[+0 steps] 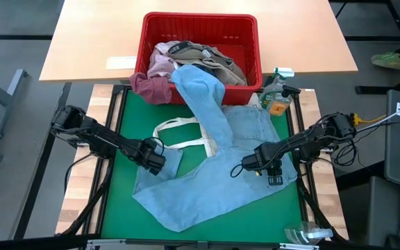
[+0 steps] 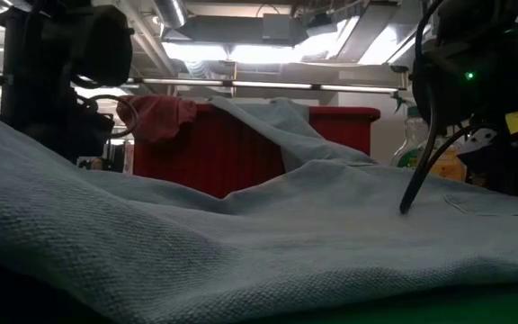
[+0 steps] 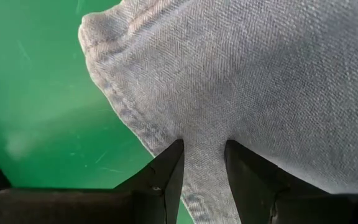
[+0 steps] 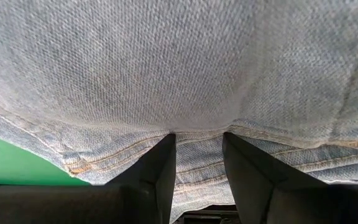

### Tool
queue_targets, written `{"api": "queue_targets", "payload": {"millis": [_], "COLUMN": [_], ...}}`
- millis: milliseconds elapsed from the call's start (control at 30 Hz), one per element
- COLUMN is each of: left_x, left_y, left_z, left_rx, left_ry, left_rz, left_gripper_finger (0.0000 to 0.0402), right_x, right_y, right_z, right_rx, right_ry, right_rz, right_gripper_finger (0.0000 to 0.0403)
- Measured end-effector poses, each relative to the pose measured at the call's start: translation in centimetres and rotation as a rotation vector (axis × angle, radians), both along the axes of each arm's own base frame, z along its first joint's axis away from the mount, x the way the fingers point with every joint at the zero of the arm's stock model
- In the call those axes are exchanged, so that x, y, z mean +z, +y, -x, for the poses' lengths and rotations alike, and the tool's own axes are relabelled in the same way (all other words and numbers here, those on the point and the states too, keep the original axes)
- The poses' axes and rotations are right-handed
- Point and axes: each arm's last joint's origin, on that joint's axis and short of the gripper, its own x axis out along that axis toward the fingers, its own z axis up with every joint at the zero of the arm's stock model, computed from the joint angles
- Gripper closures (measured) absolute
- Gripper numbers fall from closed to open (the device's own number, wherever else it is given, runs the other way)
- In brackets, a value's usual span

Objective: Fold Laundry from Bin
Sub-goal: Fold the blue pants from the red laundry basket

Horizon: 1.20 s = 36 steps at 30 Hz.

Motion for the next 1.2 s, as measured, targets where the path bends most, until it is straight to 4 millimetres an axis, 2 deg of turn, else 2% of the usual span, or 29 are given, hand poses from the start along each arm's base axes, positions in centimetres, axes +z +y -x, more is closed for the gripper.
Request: {"api": "queue_targets", "payload": {"millis": [167,400,500,700,867,1000,1200], "left_x": [-0.2,0.4,1.2,4.7,8.3,11.1,14.9], "left_y": [0.0,-0.3,-0.5,-0.8,-1.3,-2.0,-3.5], "left_z": [0.1,-0.5,-0.7,-0.4,-0.6,-1.3,-2.7], "left_rx": [0.000,-0.014,-0.018,-0.045,-0.064,-0.100,-0.145], "left_ry": [-0.002,-0.011,0.036,0.244,0.362,0.360,0.247], "left_rz": [0.002,0.009,0.022,0.112,0.258,0.442,0.876], "left_gripper_finger": [0.0297,0.0381,0.0395,0.0399,0.0400,0.0401,0.0401], "right_x": [0.0,0.0,0.0,0.1,0.4,0.5,0.6], "right_y": [0.0,0.0,-0.1,-0.3,-0.4,-0.5,-0.5], "right_z": [0.0,0.0,0.0,0.3,0.9,1.2,1.4], "right_rx": [0.000,0.017,-0.004,-0.130,-0.183,-0.172,-0.160], "right_ry": [0.000,-0.002,-0.006,0.028,0.096,0.128,0.152], "right_rz": [0.000,-0.006,0.035,0.150,0.188,0.193,0.189], "right_gripper_finger": [0.0272,0.0272,0.0272,0.0272,0.0272,0.0272,0.0272]}}
